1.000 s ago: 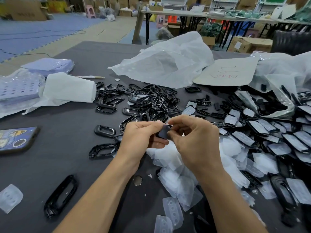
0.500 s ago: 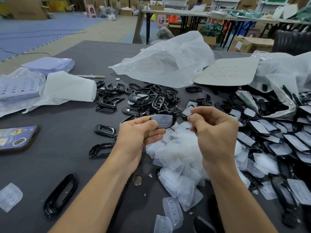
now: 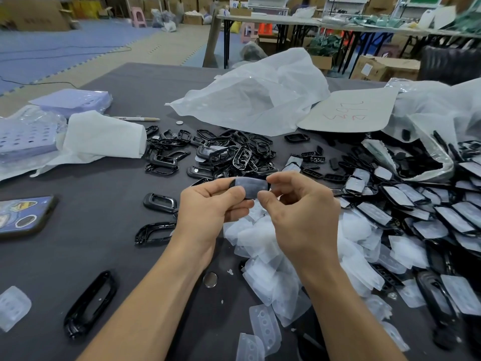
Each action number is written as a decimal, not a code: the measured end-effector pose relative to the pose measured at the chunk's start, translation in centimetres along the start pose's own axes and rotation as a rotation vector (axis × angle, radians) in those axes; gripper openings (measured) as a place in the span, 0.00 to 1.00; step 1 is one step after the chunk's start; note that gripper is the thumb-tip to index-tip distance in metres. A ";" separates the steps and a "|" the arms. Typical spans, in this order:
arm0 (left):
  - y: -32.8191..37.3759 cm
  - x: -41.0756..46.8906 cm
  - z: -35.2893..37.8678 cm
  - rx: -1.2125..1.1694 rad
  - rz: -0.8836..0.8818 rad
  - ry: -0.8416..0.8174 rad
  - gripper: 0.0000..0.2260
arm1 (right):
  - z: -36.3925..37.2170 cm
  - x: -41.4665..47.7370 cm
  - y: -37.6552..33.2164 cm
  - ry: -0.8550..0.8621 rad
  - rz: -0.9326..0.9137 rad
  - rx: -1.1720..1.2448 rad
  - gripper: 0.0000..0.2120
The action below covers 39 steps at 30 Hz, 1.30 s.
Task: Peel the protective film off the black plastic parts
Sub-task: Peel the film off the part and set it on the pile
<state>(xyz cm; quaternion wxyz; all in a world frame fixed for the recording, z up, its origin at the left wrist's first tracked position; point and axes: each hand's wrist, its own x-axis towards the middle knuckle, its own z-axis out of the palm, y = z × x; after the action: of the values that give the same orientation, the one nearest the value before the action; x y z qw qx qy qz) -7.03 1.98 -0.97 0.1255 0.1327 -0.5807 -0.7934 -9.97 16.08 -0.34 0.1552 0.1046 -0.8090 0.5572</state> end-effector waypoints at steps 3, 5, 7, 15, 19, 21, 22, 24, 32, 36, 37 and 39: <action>-0.2 -0.1 0.1 0.019 0.022 0.000 0.12 | 0.1 0.0 0.0 -0.003 0.032 0.024 0.07; -0.3 -0.1 0.1 0.024 0.033 -0.002 0.12 | 0.1 0.0 -0.1 -0.013 0.066 0.051 0.08; -0.4 -0.1 0.2 0.030 0.041 0.004 0.13 | 0.0 0.1 -0.1 -0.026 0.080 0.067 0.08; -1.1 0.5 -0.1 0.064 0.012 0.091 0.03 | 0.0 0.1 -0.2 -0.024 0.111 0.173 0.10; -1.2 0.7 -0.3 0.057 -0.024 0.121 0.07 | -0.9 0.9 -0.2 -0.028 0.217 0.415 0.10; -1.1 0.7 -0.2 0.070 -0.024 0.124 0.06 | -1.5 1.3 -0.4 -0.107 0.239 0.507 0.13; -1.1 0.7 -0.2 0.080 -0.021 0.125 0.07 | -1.8 1.4 -0.4 -0.165 0.237 0.528 0.15; -0.9 0.7 -0.2 0.108 -0.009 0.114 0.09 | -2.3 1.6 -0.6 -0.272 0.226 0.509 0.18; -0.9 0.2 0.2 0.213 0.033 -0.026 0.13 | -2.3 1.2 -0.4 -0.331 0.014 0.010 0.15; -1.1 0.1 0.3 0.216 0.027 -0.076 0.08 | -1.7 0.6 -0.1 -0.175 -0.113 -0.115 0.10; -1.0 0.0 0.4 0.196 0.005 -0.090 0.08 | -1.5 0.6 -0.1 -0.152 -0.134 -0.135 0.09; -0.9 0.0 0.5 0.139 -0.060 -0.125 0.13 | -1.4 0.7 0.0 -0.131 -0.138 -0.153 0.08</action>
<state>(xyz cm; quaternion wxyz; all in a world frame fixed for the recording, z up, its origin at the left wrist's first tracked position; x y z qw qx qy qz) -7.28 2.66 -1.72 0.0555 0.1085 -0.6367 -0.7614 -10.40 17.41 0.35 0.1475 0.1842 -0.8484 0.4738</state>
